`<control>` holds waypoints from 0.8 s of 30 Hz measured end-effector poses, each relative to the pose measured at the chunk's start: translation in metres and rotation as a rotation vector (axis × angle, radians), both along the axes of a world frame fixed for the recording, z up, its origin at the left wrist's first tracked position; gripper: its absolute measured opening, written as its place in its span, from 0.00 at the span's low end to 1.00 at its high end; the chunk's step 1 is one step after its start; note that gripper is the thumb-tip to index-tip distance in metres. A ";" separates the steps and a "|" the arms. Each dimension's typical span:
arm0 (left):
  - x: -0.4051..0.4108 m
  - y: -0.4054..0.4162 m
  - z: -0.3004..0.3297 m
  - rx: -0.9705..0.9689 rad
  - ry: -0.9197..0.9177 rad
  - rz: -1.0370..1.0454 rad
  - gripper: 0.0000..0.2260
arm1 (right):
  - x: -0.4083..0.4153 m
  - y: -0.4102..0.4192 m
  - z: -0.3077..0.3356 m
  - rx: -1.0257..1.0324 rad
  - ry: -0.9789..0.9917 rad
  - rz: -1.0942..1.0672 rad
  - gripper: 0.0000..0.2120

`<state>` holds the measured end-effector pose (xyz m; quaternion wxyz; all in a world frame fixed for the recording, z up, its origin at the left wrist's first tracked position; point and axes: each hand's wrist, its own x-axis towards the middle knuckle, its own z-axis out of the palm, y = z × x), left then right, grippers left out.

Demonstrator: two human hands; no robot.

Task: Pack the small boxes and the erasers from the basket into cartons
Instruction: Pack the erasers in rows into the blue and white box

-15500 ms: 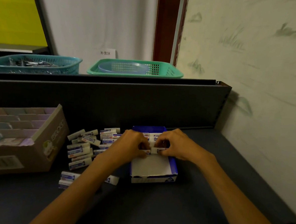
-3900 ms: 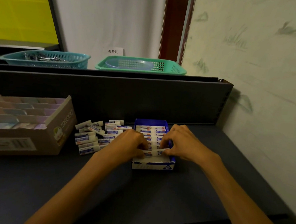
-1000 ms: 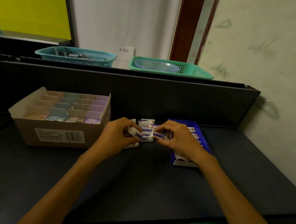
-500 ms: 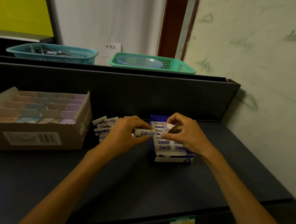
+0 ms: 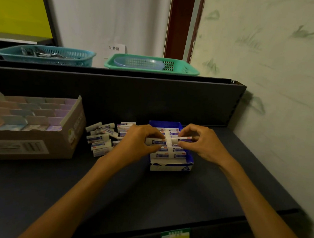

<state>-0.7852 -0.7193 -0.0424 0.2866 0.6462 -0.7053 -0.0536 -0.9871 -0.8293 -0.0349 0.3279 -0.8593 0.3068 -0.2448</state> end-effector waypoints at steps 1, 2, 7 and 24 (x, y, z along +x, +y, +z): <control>-0.001 -0.001 -0.001 0.005 -0.001 0.000 0.14 | -0.001 -0.001 0.000 -0.025 0.018 0.007 0.11; -0.003 -0.002 -0.002 0.011 -0.001 0.003 0.14 | -0.003 -0.002 -0.001 -0.052 0.041 0.014 0.11; -0.008 -0.004 -0.004 0.037 0.020 0.024 0.14 | -0.008 -0.007 -0.005 -0.144 0.109 -0.026 0.15; -0.021 -0.019 -0.014 0.243 -0.088 -0.010 0.12 | -0.001 -0.008 -0.007 -0.069 0.322 0.195 0.11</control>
